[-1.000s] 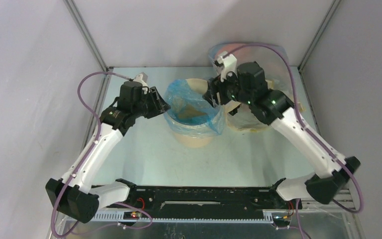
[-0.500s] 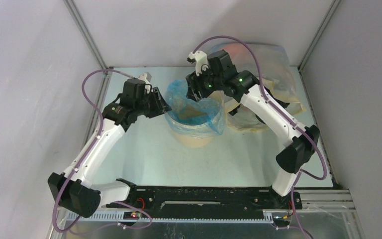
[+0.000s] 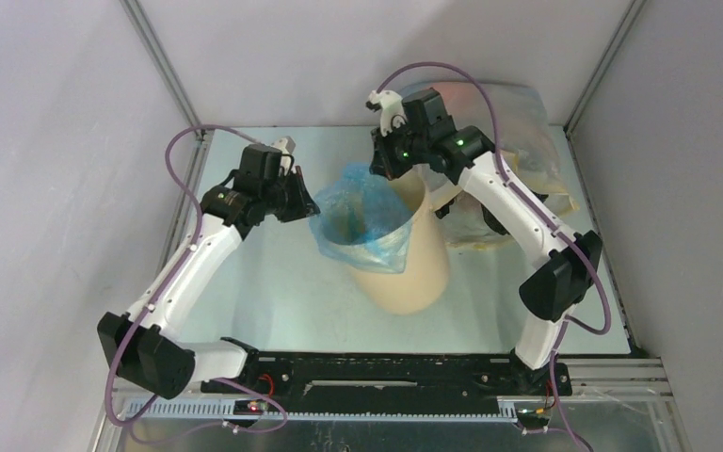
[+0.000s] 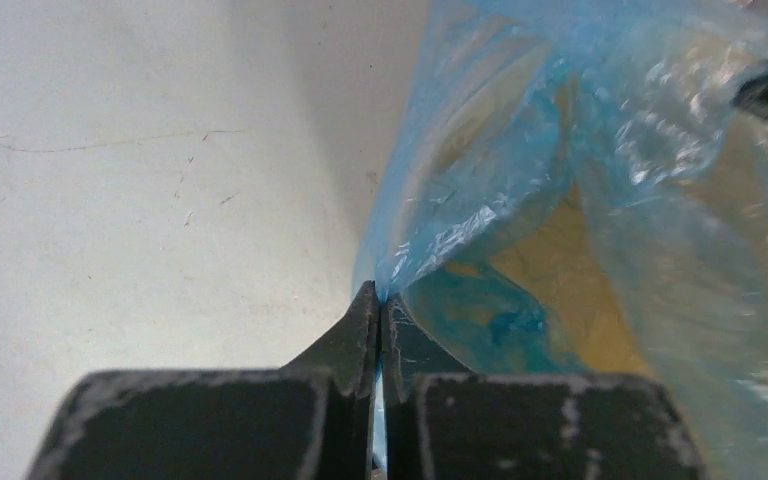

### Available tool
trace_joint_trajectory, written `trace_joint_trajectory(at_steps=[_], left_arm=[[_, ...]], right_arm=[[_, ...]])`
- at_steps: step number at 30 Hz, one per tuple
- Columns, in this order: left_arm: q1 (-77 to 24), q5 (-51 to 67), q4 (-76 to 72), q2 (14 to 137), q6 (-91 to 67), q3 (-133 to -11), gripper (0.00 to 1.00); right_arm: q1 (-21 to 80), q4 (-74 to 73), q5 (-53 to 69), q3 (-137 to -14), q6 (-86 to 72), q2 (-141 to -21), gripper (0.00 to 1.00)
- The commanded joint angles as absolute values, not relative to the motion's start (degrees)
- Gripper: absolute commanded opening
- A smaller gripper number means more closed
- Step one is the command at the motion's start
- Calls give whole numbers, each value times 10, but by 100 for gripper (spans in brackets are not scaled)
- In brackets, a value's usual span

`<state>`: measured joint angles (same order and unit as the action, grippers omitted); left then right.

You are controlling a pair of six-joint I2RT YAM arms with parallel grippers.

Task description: Put the trash bags into the trash bin

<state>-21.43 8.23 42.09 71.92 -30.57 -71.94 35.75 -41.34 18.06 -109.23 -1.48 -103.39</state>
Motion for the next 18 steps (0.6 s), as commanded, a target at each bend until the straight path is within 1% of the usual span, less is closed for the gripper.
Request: trace_joint_trajectory(at_steps=[1, 5, 9, 11, 12, 14, 15, 16, 18], left_arm=[[-216, 104, 420, 723, -299, -758, 0], [-217, 90, 432, 721, -294, -768, 0], [-218, 60, 451, 718, -286, -785, 0], [-219, 67, 453, 717, -288, -792, 2], [-221, 78, 450, 716, -290, -792, 7], [-229, 105, 441, 716, -296, -791, 23], [-235, 123, 435, 715, -300, -787, 30], [-240, 132, 430, 714, -303, -783, 34], [-249, 146, 419, 707, -309, -774, 39]], right_arm=[[317, -386, 188, -1117, -55, -1027, 0], [296, -396, 211, -1111, -72, -1022, 0], [293, -374, 238, -1066, -85, -993, 0], [292, -372, 249, -1058, -91, -981, 0], [292, -376, 253, -1057, -94, -976, 0], [292, -383, 252, -1052, -99, -963, 0], [292, -385, 250, -1047, -101, -952, 0], [292, -385, 247, -1040, -103, -943, 0], [292, -389, 242, -1025, -107, -918, 0]])
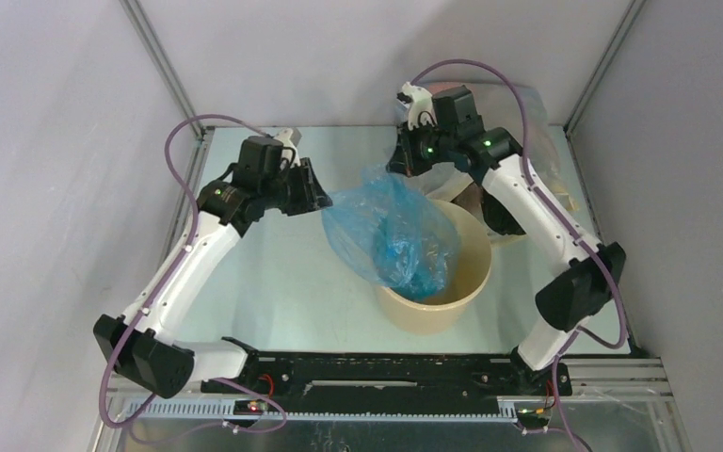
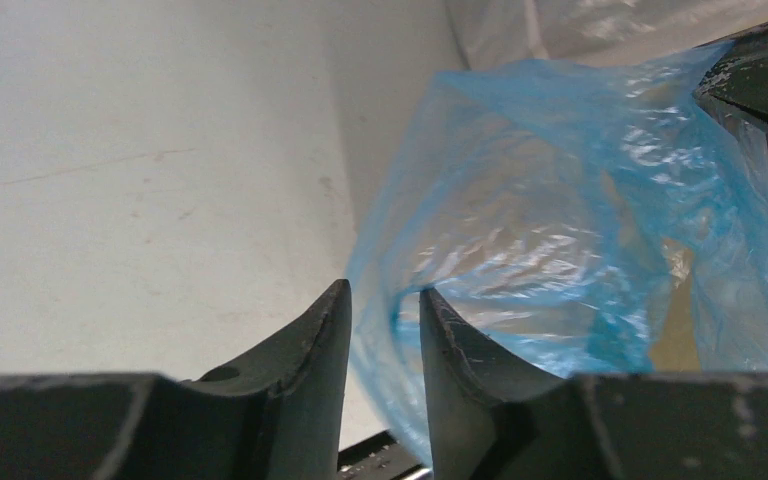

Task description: Put the trash bags into the trash bin

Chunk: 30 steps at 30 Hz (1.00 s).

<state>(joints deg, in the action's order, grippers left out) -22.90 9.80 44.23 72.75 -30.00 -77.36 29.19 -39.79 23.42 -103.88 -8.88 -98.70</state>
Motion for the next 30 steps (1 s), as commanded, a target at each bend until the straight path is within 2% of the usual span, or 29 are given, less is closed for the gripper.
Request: trace_joint_trajectory(at_steps=[1, 9, 16, 30], left_arm=[[-252, 152, 414, 702, -312, -769, 42], [-270, 201, 377, 657, -333, -719, 51], [-273, 199, 362, 609, -337, -684, 66], [-273, 278, 252, 618, -378, -617, 68]], right_arm=[[292, -393, 241, -1018, -108, -906, 0], [285, -420, 203, -917, -122, -788, 3], [255, -429, 188, -846, -121, -717, 3], [184, -475, 185, -801, -116, -696, 8]])
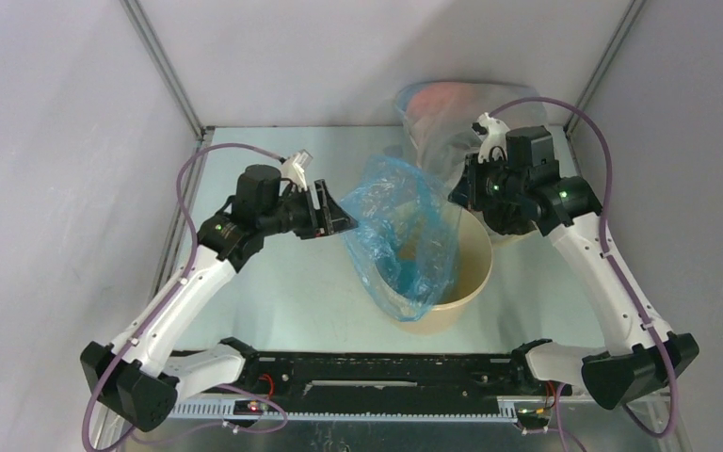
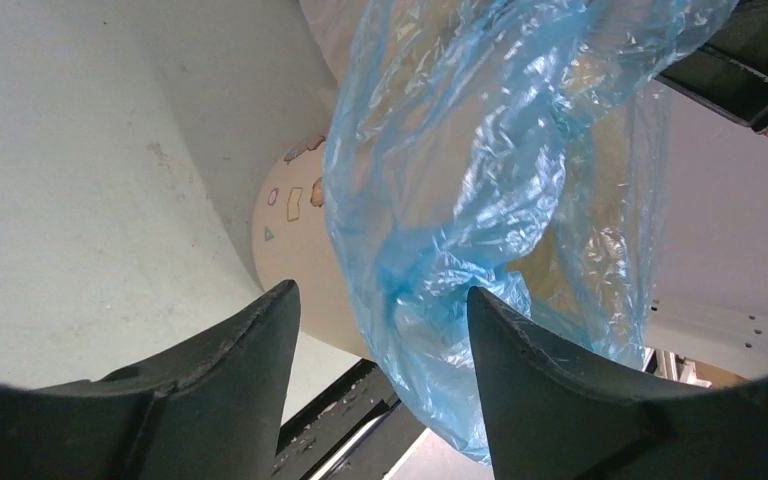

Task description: Put the trash bags into the trash bin

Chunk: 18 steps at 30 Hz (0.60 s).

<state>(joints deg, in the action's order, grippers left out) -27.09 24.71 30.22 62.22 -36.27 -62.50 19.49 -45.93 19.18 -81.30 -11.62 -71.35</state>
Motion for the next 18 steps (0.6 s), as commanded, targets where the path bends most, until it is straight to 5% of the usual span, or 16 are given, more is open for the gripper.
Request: trace_joint_trajectory(at_steps=[1, 6, 18], left_arm=[[-273, 277, 242, 614, -382, -611, 69], [-272, 323, 192, 634, -408, -597, 64], [-264, 347, 149, 664, -421, -585, 1]], right_arm=[[179, -475, 185, -795, -115, -693, 8], [148, -483, 183, -789, -116, -686, 12], [114, -495, 180, -789, -121, -657, 12]])
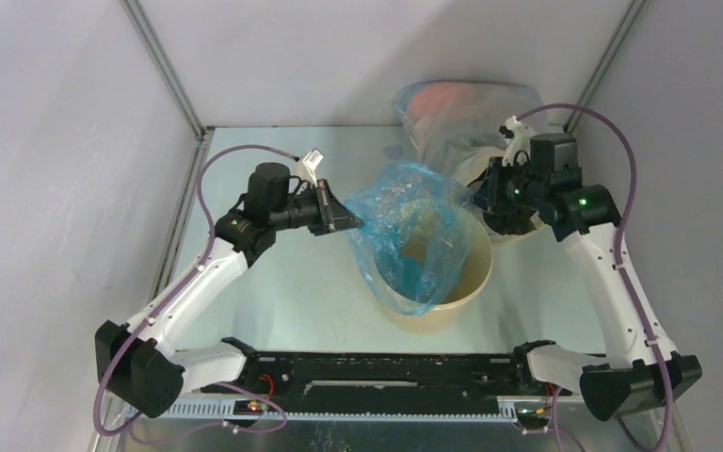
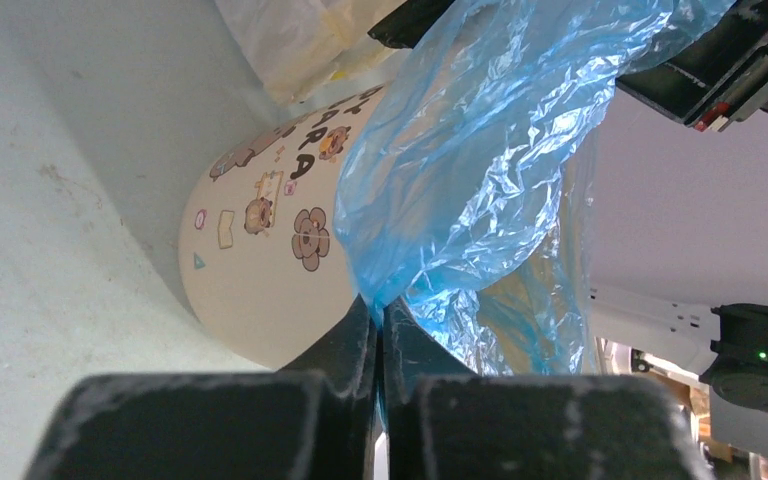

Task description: Put the trash bags into the trash bin

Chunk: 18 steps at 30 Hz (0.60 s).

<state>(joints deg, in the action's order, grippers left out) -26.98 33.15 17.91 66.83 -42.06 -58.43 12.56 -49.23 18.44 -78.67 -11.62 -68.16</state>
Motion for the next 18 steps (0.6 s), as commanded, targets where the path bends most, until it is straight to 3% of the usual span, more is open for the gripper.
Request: trace_joint_trajectory(at_steps=[1, 18], left_arm=[[-263, 342, 149, 663, -420, -583, 0], [-261, 369, 163, 692, -413, -568, 1]], right_arm=[[111, -497, 172, -789, -124, -655, 12], [90, -530, 40, -771, -135, -670, 13]])
